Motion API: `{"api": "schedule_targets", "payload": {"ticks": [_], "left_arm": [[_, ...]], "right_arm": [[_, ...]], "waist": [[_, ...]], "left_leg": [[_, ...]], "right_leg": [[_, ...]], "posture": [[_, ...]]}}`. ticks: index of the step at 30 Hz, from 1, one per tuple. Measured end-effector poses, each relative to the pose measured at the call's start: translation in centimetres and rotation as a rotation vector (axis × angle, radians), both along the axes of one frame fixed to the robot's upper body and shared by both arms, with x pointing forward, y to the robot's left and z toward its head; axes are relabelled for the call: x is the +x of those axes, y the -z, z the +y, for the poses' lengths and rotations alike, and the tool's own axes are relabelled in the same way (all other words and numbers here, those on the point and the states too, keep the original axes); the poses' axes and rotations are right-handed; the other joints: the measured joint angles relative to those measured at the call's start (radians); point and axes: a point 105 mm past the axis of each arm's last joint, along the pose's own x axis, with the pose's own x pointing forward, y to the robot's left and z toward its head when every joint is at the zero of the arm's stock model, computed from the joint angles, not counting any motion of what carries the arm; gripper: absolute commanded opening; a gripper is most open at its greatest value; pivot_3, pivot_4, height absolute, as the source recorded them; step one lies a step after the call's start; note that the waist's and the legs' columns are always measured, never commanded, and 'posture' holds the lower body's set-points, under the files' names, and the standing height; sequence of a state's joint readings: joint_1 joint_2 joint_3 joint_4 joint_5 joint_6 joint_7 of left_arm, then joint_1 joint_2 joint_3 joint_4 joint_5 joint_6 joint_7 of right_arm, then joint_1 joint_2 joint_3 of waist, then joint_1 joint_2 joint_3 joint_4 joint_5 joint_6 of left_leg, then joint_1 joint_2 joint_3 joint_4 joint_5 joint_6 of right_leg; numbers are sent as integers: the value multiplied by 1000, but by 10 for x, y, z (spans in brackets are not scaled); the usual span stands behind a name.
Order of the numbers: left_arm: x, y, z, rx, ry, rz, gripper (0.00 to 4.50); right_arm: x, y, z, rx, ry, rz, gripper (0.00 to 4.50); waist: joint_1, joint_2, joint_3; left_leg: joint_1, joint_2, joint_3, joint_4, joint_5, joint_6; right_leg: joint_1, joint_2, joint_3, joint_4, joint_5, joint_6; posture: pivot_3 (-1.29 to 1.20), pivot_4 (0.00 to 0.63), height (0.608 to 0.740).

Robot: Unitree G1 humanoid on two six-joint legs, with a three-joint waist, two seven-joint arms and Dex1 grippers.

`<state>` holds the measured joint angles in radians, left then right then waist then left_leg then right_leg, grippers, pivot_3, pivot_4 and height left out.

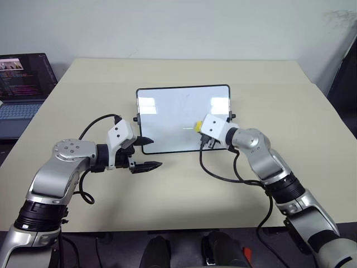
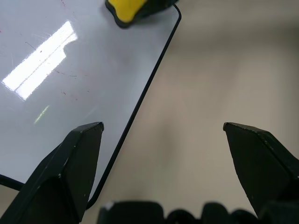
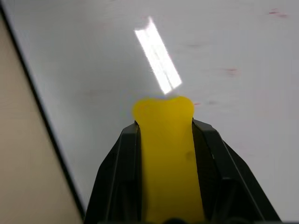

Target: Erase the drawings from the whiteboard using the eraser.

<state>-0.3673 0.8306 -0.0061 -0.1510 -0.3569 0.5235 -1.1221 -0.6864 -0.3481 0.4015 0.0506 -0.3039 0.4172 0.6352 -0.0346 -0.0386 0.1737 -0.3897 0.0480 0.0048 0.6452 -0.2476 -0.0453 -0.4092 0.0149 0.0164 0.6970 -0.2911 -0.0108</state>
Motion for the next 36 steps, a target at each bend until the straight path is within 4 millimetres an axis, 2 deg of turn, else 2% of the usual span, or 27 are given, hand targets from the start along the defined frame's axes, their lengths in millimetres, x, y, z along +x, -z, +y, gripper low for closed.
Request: {"api": "schedule_targets", "payload": {"ticks": [7, 11, 15, 18, 23, 25, 29, 32, 36], "left_arm": [[0, 0, 0, -1, 1, 0, 4500], [0, -1, -1, -2, 3, -4, 4500], [2, -5, -4, -10, 11, -17, 4500], [3, -10, -12, -40, 37, -27, 4500], [5, -24, -36, -68, 137, -92, 4500], [3, -24, -46, -75, 190, -102, 4500], [0, -20, -78, -96, 330, -108, 4500], [0, -17, -96, -87, 410, -127, 4500], [2, -14, -113, -89, 478, -152, 4500]], "right_arm": [[20, -27, -5, 59, 94, -133, 1144], [16, -24, -2, 51, 68, -109, 1144], [4, -10, -1, 67, 49, -55, 1144], [-6, -7, -15, 163, 112, -5, 1144], [-39, -29, -55, 359, 267, -21, 1144], [-53, -20, -75, 392, 358, 3, 1144], [-79, 22, -119, 462, 637, 112, 1144], [-83, 31, -132, 529, 754, 117, 1144], [-78, 35, -137, 619, 833, 117, 1144]], "waist": [[2, 0, 0], [2, 0, 0], [2, 0, 0], [6, 1, 0], [13, 1, 0], [14, 0, 0], [11, 0, 0], [-3, 1, 1], [-6, 1, 1]], "left_leg": [[-1, 0, 0, 0, 0, 0], [-1, 0, 0, 0, 0, 0], [-1, 0, -1, 0, 0, 0], [-5, 0, -1, 0, 0, 0], [-9, -1, -2, 0, -1, -1], [-9, -1, -2, 0, -1, -2], [-9, -2, -1, 0, -1, -3], [-6, -2, 1, 0, -1, -2], [-5, -1, 1, 0, -1, -2]], "right_leg": [[0, 0, 0, 0, 0, 0], [0, 0, 0, -1, 0, 0], [0, 0, -1, -1, 0, 0], [-2, 0, -1, -1, 0, 0], [-4, -1, -2, -3, 0, 0], [-4, -1, -2, -4, 0, 0], [-4, -1, -2, -5, -1, 1], [-4, 0, 1, -2, -2, 3], [-3, 2, -1, 0, -2, 3]], "posture": [[0, 150, 740], [0, 150, 740], [0, 150, 740], [0, 150, 740], [0, 150, 740], [0, 150, 740], [0, 150, 740], [0, 150, 740], [0, 150, 740]]}}
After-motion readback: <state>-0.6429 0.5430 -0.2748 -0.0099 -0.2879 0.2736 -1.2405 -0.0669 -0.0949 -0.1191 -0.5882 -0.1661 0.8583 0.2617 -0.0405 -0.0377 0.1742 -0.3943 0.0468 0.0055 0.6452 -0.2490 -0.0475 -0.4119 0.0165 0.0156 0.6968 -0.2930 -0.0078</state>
